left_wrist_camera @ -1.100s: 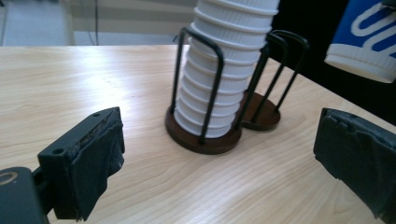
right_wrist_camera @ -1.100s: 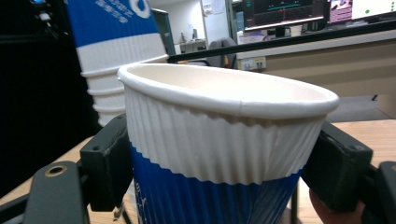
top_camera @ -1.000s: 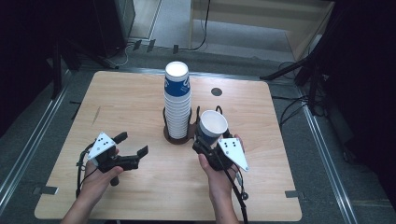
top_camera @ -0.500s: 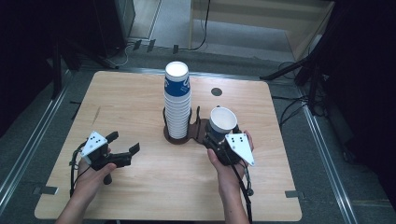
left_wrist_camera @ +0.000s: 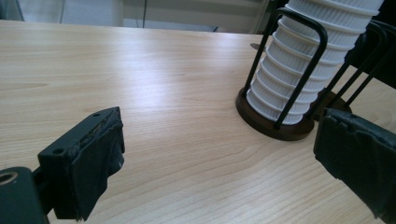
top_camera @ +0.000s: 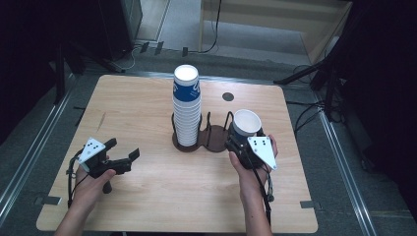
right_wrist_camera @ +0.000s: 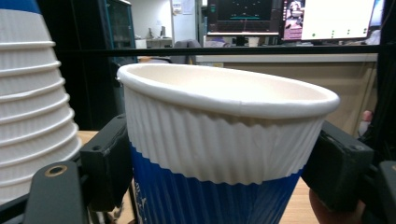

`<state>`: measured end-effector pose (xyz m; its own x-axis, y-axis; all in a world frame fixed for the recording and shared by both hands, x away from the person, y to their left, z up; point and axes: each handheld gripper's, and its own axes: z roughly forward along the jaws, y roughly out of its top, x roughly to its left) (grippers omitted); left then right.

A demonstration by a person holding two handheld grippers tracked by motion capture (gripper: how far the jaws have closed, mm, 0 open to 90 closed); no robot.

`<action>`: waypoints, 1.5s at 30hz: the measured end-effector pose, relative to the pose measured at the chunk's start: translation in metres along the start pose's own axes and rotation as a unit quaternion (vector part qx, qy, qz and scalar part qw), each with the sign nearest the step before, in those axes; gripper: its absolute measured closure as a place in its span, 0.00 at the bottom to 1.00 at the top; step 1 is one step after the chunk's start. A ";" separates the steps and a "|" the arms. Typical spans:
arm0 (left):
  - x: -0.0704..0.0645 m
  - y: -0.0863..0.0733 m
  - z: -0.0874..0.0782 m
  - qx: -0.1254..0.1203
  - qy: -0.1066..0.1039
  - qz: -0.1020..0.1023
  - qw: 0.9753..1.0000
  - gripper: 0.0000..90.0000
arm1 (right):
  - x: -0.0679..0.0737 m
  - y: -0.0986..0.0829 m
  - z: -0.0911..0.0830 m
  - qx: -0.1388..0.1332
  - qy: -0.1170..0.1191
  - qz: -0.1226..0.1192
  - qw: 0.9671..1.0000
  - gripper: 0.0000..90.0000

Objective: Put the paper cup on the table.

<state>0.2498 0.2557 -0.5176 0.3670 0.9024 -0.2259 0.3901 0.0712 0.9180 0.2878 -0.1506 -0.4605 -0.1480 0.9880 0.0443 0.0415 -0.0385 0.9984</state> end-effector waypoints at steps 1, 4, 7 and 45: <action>0.000 0.000 0.000 0.000 0.000 0.000 1.000 0.03 | 0.000 0.000 0.000 0.000 0.000 0.000 1.000 0.22; 0.005 -0.001 -0.001 0.000 0.009 -0.004 1.000 0.03 | -0.007 -0.001 0.002 0.002 -0.011 -0.005 1.000 0.22; 0.008 -0.002 -0.002 0.001 0.015 -0.003 1.000 0.03 | -0.011 -0.002 0.004 -0.001 -0.015 -0.010 1.000 0.22; 0.040 -0.009 -0.010 -0.004 0.083 -0.027 0.996 0.03 | -0.064 -0.062 0.078 0.118 -0.095 0.013 0.988 0.21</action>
<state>0.2524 0.2949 -0.5319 0.2012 0.9547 -0.2192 0.3995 0.1244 0.9083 0.3717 -0.1994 -0.5276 0.0424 0.9983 0.0392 0.2757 -0.0494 0.9600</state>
